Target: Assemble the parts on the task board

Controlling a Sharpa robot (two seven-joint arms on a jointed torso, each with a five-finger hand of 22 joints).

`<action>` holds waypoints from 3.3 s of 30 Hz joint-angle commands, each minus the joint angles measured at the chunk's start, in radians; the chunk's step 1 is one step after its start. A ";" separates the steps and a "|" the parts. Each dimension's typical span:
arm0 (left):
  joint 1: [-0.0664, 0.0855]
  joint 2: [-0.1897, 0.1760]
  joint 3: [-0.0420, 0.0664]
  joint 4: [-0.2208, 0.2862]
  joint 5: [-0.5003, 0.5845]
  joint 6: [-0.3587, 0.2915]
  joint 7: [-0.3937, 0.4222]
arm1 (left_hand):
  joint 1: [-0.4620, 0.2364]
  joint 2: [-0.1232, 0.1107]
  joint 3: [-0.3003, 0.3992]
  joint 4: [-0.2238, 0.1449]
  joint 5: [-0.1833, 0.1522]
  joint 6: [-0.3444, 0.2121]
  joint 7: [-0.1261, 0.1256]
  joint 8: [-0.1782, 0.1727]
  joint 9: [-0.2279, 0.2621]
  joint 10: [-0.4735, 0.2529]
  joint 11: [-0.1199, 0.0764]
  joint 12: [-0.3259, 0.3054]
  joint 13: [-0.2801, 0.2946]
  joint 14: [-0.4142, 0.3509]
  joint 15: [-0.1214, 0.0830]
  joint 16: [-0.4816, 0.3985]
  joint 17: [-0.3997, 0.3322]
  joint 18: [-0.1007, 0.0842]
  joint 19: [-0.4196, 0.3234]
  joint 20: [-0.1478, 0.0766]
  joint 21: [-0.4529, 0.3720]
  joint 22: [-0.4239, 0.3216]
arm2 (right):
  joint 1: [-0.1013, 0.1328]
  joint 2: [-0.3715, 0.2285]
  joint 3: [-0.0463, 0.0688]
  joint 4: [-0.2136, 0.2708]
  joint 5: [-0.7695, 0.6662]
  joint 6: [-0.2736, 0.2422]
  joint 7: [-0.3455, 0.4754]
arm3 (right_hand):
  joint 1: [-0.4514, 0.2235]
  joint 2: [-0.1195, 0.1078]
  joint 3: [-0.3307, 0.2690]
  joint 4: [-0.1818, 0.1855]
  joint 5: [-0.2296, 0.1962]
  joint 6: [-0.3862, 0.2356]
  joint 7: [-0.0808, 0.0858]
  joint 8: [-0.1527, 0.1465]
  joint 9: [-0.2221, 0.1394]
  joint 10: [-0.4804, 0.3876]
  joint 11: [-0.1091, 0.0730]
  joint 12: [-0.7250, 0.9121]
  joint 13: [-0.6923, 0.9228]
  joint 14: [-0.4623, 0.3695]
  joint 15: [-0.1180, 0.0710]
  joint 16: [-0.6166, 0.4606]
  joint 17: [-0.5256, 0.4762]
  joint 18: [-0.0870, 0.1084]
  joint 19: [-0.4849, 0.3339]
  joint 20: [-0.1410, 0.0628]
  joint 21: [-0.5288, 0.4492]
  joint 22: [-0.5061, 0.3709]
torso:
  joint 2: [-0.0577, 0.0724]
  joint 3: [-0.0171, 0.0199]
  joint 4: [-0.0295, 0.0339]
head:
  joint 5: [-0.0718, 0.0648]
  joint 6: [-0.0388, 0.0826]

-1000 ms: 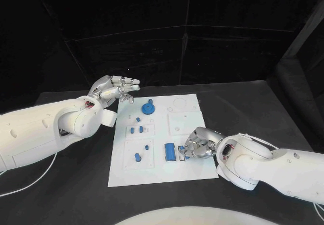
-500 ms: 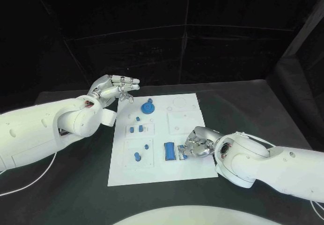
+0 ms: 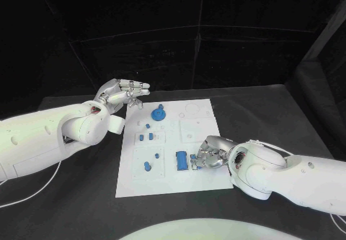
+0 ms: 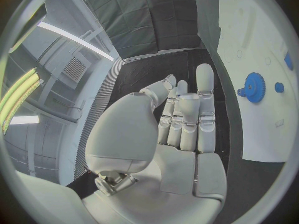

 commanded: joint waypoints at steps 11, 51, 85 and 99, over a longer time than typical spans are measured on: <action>0.001 0.000 0.001 0.002 0.003 0.011 0.003 | -0.003 0.010 -0.005 0.000 0.006 -0.006 0.001 0.002 -0.001 -0.005 -0.002 0.006 0.001 -0.007 0.002 -0.006 -0.001 0.011 -0.007 0.003 -0.007 -0.001 | 0.000 -0.003 0.000 0.003 -0.017 -0.010 0.000 | -0.139 0.062 -0.127 0.012 -0.189 0.002 -0.001 0.003 0.014 0.014 -0.002 0.012 0.011 0.058 -0.004 0.004 0.005 -0.015 0.002 -0.007 0.003 0.008 | 0.000 0.0004 -0.0004 | -0.002 0.003; 0.001 0.000 0.001 -0.002 0.003 0.014 0.002 | -0.003 0.010 -0.006 0.001 0.006 -0.007 0.001 0.002 -0.001 -0.008 -0.002 0.006 0.001 -0.008 0.002 -0.006 -0.002 0.011 -0.008 0.003 -0.007 -0.002 | 0.000 -0.039 0.000 0.035 -0.038 0.037 0.055 | 0.038 0.079 -0.182 -0.092 -0.209 0.014 -0.011 0.009 0.032 0.028 -0.011 0.032 0.034 0.062 -0.013 0.020 0.036 -0.020 0.013 -0.014 0.017 0.036 | 0.000 0.0007 -0.0007 | -0.001 0.002; 0.001 0.005 0.001 -0.008 0.003 0.015 -0.003 | -0.001 0.011 -0.006 0.000 0.006 -0.008 0.001 0.002 -0.002 -0.010 -0.002 0.007 0.002 -0.009 0.002 -0.006 -0.003 0.012 -0.008 0.003 -0.008 -0.002 | 0.001 -0.043 0.000 0.016 -0.039 0.017 0.091 | 0.028 0.110 -0.241 -0.066 -0.225 0.019 -0.008 0.000 0.031 0.032 -0.008 0.029 0.038 0.063 -0.009 0.022 0.042 -0.021 0.013 -0.010 0.018 0.041 | 0.001 -0.0001 0.0007 | -0.003 0.006; 0.001 0.003 0.001 -0.007 0.003 0.017 -0.005 | -0.001 0.011 -0.006 0.000 0.006 -0.008 0.001 0.002 -0.002 -0.010 -0.002 0.007 0.002 -0.009 0.002 -0.006 -0.003 0.012 -0.008 0.003 -0.008 -0.002 | 0.001 -0.011 0.000 -0.026 -0.045 0.013 0.096 | 0.122 0.129 -0.237 -0.121 -0.326 0.022 -0.012 0.000 0.035 0.033 -0.012 0.030 0.042 0.064 -0.012 0.025 0.050 -0.022 0.014 -0.014 0.020 0.045 | 0.001 0.0005 0.0001 | 0.001 0.001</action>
